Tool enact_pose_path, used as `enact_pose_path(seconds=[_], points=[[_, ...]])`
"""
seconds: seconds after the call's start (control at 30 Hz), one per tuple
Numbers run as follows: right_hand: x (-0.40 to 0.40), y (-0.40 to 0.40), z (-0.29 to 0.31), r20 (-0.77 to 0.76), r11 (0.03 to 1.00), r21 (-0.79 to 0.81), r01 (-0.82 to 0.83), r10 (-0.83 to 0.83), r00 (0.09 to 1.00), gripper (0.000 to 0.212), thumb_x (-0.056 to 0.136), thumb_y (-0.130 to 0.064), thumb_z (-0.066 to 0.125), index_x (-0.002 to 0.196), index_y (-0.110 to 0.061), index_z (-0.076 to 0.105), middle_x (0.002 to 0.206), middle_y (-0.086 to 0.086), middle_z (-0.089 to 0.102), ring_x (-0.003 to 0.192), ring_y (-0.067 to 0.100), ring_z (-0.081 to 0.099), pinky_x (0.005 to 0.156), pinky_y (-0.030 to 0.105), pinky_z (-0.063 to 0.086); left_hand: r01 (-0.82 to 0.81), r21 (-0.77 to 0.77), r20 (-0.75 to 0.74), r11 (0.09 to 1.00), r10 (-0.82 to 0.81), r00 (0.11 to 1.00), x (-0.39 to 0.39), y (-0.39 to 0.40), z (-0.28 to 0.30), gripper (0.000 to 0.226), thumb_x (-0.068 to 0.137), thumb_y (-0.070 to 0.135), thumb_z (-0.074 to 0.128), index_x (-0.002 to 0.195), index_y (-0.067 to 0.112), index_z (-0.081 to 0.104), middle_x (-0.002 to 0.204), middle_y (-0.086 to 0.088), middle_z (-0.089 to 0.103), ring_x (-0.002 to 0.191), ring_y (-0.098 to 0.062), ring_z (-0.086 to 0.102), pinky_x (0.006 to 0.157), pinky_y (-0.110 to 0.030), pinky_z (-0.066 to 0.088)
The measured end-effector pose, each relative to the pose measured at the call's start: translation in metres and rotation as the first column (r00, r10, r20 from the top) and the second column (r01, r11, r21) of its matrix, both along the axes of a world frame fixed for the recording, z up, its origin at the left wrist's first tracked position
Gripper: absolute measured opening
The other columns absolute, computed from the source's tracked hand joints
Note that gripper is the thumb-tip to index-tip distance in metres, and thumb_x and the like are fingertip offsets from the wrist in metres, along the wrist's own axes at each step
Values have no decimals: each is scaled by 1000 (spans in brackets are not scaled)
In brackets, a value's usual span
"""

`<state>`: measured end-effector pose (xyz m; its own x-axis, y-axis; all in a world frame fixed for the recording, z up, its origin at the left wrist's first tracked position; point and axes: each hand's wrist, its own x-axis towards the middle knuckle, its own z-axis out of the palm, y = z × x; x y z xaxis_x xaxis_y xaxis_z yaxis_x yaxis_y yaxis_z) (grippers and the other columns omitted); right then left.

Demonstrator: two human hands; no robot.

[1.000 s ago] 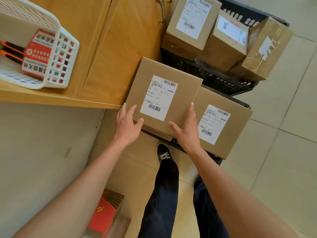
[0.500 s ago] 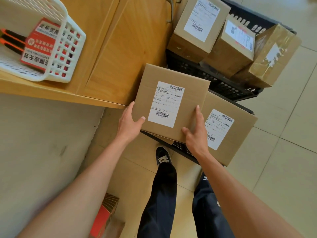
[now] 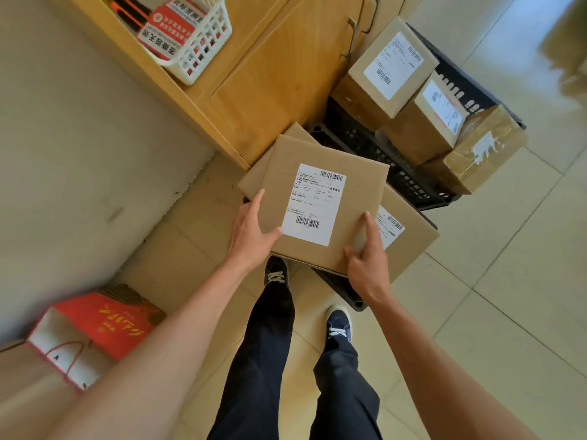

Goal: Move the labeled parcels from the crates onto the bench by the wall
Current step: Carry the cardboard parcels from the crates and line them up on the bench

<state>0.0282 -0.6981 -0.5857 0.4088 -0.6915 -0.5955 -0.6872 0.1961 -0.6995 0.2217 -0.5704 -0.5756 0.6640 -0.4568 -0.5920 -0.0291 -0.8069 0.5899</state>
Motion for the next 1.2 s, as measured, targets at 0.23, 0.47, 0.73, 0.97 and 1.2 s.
enact_pose_path(seconds=[0.23, 0.47, 0.73, 0.97, 1.2], points=[[-25, 12, 78, 40, 963, -82, -258, 262, 964, 69, 103, -12, 52, 156, -44, 21, 168, -12, 6, 151, 20, 18, 116, 48, 37, -221, -92, 51, 971, 226, 973, -54, 60, 63, 86, 91, 24, 74, 156, 47, 23, 153, 4, 35, 127, -2, 32, 108, -32, 32], [-26, 71, 173, 58, 817, -130, -562, 572, 818, 69, 104, -23, 50, 157, -44, 11, 168, -12, 1, 143, 18, 29, 111, 48, 40, -318, -119, 154, 941, 334, 930, -100, 160, 169, 79, 92, 28, 72, 156, 45, 29, 157, -3, 29, 147, -16, 27, 120, -37, 24], [22, 180, 272, 170, 635, -249, -731, 772, 613, 68, 102, -16, 54, 157, -41, 21, 169, -6, 6, 135, 5, 32, 101, 27, 37, -536, -246, 306, 808, 589, 748, -130, 296, 263, 73, 90, 23, 76, 154, 31, 41, 152, -8, 40, 145, -17, 32, 122, -33, 23], [46, 306, 329, 192, 418, -418, -807, 908, 371, 68, 103, -19, 53, 158, -38, 18, 169, -7, 6, 121, -2, 36, 96, 15, 35, -701, -343, 376, 626, 775, 508, -174, 425, 311, 70, 90, 24, 76, 152, 29, 44, 149, -1, 39, 138, -9, 38, 102, -7, 35], [12, 484, 340, 185, 208, -490, -847, 974, 132, 91, 94, -37, 67, 153, -54, 0, 165, -18, -13, 155, 19, 8, 118, 48, 32, -805, -403, 336, 436, 888, 313, -252, 579, 343, 66, 93, 22, 72, 152, 32, 44, 154, -3, 40, 142, -2, 27, 118, -26, 24]])
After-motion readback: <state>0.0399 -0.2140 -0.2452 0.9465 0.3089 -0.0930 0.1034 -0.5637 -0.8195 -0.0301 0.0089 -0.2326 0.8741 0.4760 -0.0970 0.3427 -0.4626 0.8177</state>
